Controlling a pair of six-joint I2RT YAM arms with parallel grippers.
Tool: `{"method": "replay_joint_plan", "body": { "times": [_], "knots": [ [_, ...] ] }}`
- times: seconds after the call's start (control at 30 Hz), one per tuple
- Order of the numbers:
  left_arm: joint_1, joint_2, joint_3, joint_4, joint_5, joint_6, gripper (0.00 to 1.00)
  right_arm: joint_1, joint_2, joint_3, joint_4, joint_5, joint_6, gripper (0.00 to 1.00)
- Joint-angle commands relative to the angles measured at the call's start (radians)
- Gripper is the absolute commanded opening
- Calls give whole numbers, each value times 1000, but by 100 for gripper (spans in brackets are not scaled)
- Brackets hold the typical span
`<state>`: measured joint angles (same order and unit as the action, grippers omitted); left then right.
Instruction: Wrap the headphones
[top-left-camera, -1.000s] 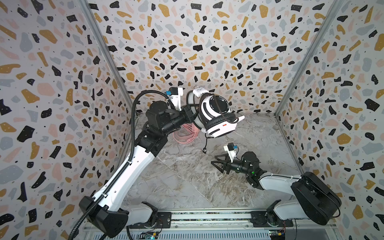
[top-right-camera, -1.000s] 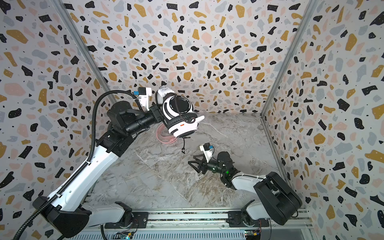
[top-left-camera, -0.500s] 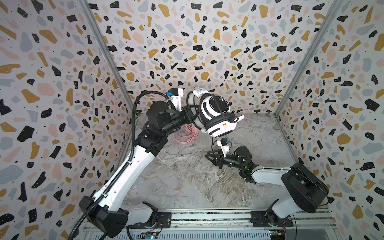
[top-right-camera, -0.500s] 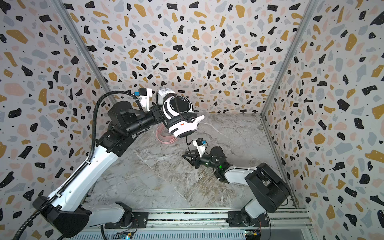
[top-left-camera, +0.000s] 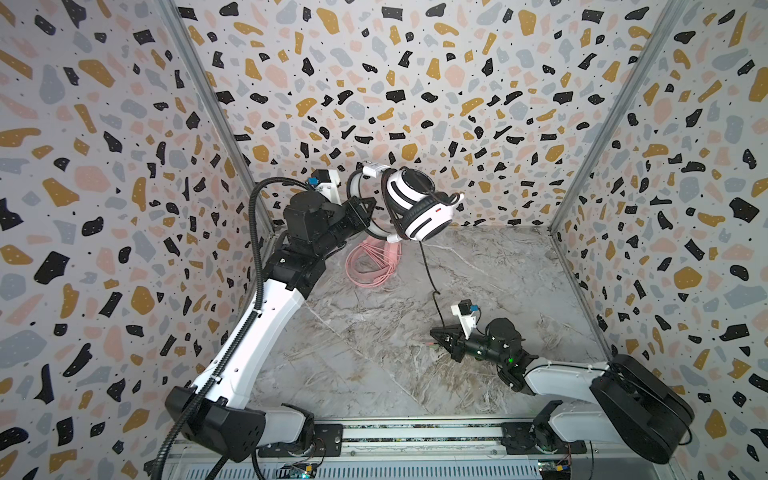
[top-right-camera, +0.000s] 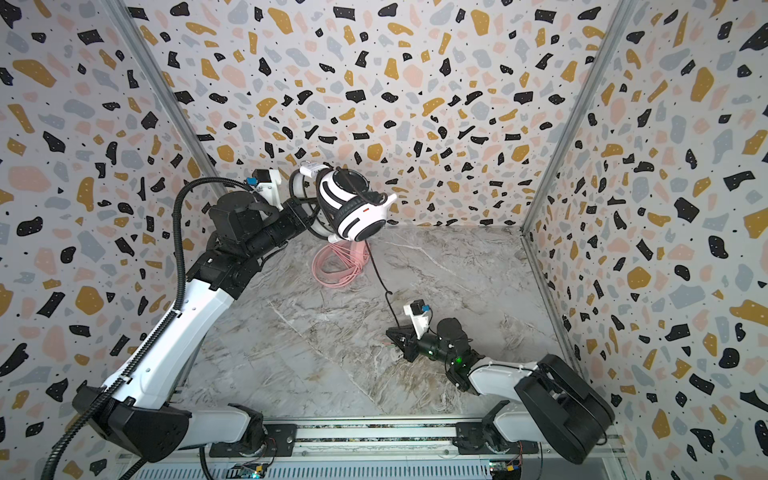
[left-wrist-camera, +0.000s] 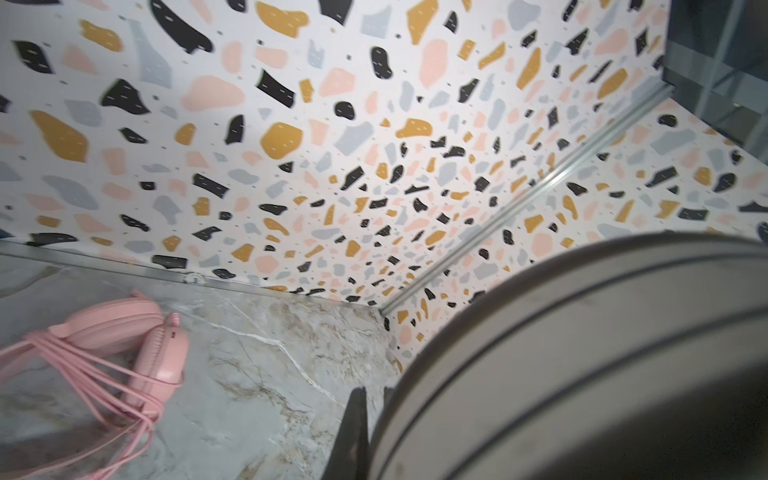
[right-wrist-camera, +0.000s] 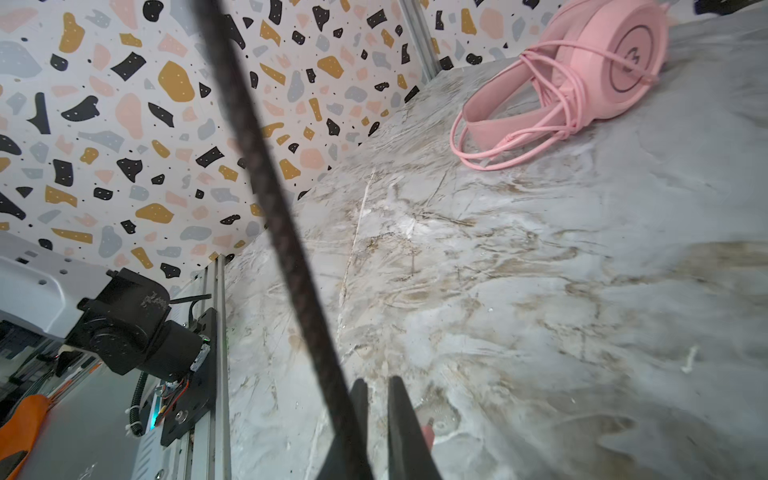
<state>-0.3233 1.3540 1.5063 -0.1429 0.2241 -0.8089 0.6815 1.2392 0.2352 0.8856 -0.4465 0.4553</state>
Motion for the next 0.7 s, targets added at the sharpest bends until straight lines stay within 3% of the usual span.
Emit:
{"method": "replay_joint_plan", "body": {
  "times": [0.0, 0.2, 0.3, 0.67],
  "knots": [
    [30, -12, 63, 152, -87, -69, 0, 14, -100, -21, -210, 103, -36, 3],
    [54, -10, 43, 163, -133, -88, 0, 21, -310, -24, -446, 179, -61, 3],
    [53, -20, 1, 149, -220, -43, 0, 51, -414, 17, -568, 222, -80, 3],
    [53, -36, -122, 81, -794, -20, 0, 347, -586, 255, -974, 503, -113, 3]
  ]
}}
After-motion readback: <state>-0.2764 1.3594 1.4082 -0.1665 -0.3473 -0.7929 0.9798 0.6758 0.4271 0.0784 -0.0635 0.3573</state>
